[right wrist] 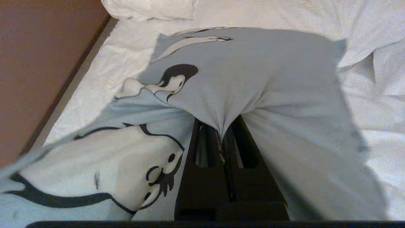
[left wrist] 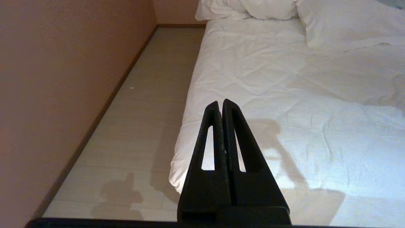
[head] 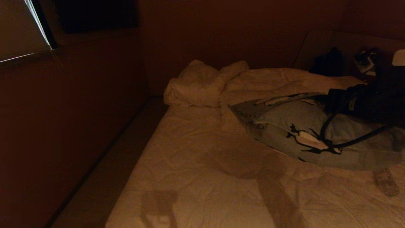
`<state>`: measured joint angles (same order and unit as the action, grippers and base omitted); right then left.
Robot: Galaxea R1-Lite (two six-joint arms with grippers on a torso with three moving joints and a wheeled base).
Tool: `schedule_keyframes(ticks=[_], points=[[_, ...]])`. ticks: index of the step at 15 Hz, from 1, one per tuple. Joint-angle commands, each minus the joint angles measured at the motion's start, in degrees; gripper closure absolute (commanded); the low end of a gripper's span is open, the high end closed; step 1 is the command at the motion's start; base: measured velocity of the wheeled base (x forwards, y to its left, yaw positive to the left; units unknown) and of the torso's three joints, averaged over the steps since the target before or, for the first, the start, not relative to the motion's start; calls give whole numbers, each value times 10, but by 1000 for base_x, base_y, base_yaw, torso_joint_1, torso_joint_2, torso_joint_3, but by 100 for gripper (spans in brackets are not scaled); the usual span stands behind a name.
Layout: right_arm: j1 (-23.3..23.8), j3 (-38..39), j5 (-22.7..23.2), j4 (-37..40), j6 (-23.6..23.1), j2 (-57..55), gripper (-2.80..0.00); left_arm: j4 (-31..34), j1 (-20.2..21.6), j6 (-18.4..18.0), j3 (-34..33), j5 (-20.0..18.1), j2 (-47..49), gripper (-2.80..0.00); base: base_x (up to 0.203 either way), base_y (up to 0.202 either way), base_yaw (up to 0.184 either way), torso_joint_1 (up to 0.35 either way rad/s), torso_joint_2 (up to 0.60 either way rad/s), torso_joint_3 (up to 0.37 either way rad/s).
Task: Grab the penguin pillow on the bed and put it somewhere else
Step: Move to the head of the bed
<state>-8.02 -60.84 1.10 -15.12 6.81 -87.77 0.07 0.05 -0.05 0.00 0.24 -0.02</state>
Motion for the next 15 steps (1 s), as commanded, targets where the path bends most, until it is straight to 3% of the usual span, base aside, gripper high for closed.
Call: schedule_keyframes(ticks=[1,5,15], points=[[3,0,0,-1,0,0,0,0,0,0,0,0,-1,0,0,0,0,0,0,0],[14,-1,1,-3,0,3,0,0,0,0,0,0,0,0,3,-46,4,2,1,2],[68,-13,49,0,1,6,0,0,0,0,0,0,0,0,0,-194,1,1,2,3]])
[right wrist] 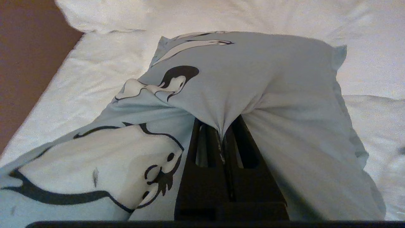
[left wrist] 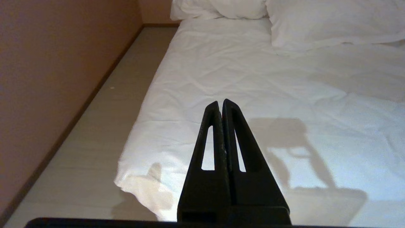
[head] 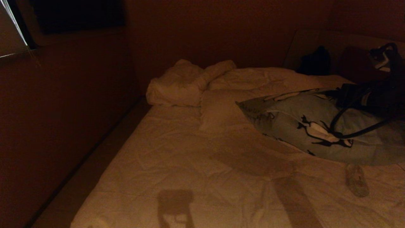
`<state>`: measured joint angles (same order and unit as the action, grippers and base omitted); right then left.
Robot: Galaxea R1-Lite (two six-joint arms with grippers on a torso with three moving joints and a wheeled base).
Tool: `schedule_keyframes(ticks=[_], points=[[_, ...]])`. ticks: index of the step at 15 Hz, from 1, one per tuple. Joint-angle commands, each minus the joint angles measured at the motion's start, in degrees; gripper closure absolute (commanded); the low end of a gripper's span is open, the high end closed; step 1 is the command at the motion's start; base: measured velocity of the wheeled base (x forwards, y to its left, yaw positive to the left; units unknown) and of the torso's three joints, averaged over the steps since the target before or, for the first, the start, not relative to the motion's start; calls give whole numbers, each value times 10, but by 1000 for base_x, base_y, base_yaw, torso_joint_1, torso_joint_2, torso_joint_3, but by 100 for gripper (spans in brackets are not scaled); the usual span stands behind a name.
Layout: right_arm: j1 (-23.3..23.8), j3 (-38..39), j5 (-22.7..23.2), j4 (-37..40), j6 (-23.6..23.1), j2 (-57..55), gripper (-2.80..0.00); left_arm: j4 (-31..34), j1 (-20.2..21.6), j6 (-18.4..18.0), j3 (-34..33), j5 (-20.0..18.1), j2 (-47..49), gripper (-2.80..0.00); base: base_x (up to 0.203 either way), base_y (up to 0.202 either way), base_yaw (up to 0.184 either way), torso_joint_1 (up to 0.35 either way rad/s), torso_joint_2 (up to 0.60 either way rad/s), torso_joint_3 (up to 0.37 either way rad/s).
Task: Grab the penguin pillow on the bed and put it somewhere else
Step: Move to the head of the bed
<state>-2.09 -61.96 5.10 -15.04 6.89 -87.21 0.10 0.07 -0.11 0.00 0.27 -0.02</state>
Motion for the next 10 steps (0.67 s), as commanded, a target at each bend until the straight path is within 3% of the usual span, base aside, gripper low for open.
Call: schedule_keyframes(ticks=[1,4,10], points=[[21,-3,20,-1,1,0,0,0,0,0,0,0,0,0,0,-193,-2,2,4,2],[73,-4,85,-1,1,5,0,-1,0,0,0,0,0,0,0,-194,-1,3,0,4],[202,-7,280,0,6,10,0,-1,0,0,0,0,0,0,0,-196,1,2,1,3]])
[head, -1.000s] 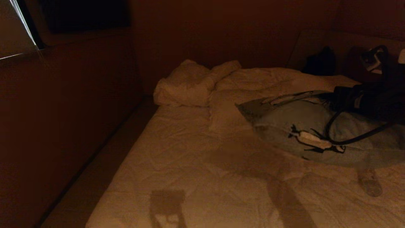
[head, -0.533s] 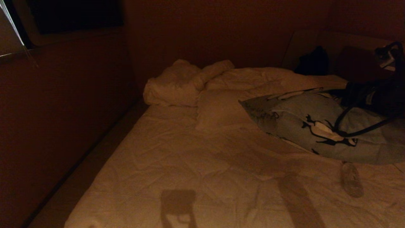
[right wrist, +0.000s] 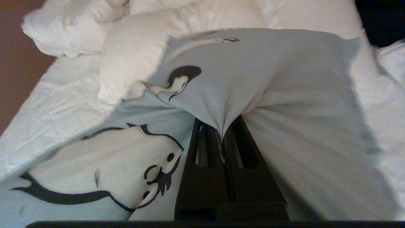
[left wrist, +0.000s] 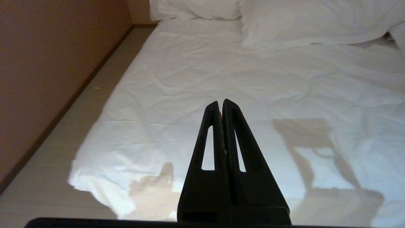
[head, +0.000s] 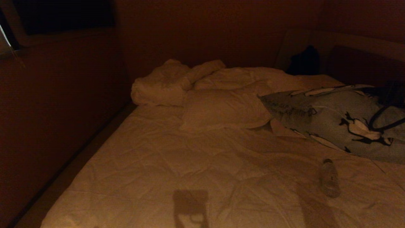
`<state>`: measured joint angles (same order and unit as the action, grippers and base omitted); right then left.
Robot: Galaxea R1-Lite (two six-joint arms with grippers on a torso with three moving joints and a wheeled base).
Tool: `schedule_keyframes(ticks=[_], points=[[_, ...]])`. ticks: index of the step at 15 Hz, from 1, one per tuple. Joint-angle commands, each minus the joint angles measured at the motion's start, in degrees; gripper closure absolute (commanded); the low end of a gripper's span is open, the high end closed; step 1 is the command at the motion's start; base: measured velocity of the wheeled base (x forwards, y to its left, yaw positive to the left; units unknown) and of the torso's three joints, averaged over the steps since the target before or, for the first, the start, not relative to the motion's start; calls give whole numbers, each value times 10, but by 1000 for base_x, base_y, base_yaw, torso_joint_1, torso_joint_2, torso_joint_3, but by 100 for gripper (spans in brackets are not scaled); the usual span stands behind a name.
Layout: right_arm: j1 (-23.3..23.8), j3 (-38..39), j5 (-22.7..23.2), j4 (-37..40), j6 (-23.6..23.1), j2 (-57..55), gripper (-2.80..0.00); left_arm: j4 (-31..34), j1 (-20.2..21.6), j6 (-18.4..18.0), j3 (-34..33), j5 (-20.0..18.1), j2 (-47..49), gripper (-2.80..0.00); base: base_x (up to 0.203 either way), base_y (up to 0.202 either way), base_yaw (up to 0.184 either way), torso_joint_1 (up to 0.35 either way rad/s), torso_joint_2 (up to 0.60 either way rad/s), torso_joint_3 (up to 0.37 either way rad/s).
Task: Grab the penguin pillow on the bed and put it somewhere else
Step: Move to the head of the bed
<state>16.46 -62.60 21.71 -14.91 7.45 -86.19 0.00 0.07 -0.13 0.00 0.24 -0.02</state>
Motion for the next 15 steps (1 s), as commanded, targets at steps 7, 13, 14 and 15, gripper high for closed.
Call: schedule_keyframes(ticks=[7,13,14,15], points=[[94,-28,180,-1,15,-28,0,0,0,0,0,0,0,0,0,-194,0,3,2,2],[123,-48,179,1,22,-38,0,0,0,0,0,0,0,0,0,-195,0,1,4,3],[124,-49,179,1,22,-39,0,0,-1,0,0,0,0,0,0,-192,-2,6,2,7],[124,-49,179,1,22,-40,0,0,0,0,0,0,0,0,0,-198,0,11,-2,2]])
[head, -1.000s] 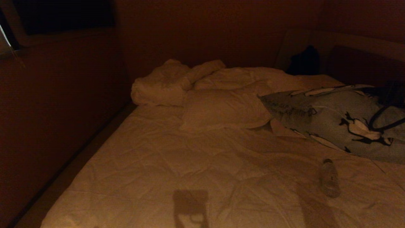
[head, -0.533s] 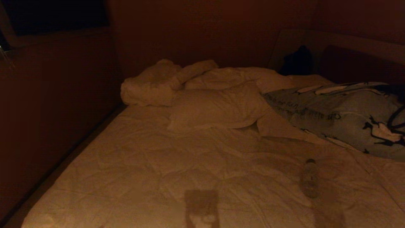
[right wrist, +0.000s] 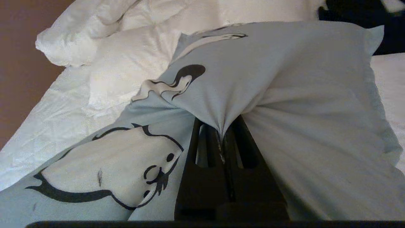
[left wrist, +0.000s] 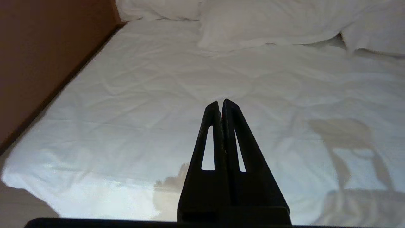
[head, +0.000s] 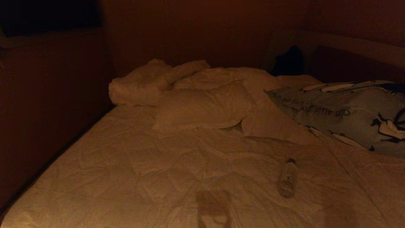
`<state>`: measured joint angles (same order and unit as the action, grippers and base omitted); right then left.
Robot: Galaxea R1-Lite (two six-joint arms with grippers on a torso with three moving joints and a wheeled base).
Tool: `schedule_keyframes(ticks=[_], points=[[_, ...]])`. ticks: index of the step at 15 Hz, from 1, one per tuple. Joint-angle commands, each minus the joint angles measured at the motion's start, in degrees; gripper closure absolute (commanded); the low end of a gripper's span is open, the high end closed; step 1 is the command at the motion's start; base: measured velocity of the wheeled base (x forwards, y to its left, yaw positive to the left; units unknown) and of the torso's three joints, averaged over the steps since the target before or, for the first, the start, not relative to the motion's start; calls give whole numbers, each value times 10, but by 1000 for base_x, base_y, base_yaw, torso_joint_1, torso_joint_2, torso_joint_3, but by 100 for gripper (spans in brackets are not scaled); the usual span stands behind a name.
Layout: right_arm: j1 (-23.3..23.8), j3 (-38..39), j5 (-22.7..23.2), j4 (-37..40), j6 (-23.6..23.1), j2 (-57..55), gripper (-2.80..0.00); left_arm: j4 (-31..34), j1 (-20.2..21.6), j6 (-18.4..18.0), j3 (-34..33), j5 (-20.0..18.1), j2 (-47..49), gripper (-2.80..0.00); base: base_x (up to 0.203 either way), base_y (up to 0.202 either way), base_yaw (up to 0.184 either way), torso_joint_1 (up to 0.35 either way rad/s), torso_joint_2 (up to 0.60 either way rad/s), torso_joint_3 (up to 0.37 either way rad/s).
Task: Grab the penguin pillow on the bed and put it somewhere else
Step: Move to the head of the bed
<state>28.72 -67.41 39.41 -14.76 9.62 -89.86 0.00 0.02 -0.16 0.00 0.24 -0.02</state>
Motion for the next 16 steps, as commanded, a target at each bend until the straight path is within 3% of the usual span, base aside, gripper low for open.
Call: schedule_keyframes(ticks=[1,11,16], points=[[1,-1,2,-1,0,-3,0,0,0,0,0,0,0,0,0,-193,1,-2,3,2],[7,-7,2,-1,0,-15,0,0,1,0,0,0,0,0,0,-191,0,4,2,2],[8,-13,0,-2,0,-31,0,1,1,2,0,0,0,0,0,-45,-1,2,0,1]])
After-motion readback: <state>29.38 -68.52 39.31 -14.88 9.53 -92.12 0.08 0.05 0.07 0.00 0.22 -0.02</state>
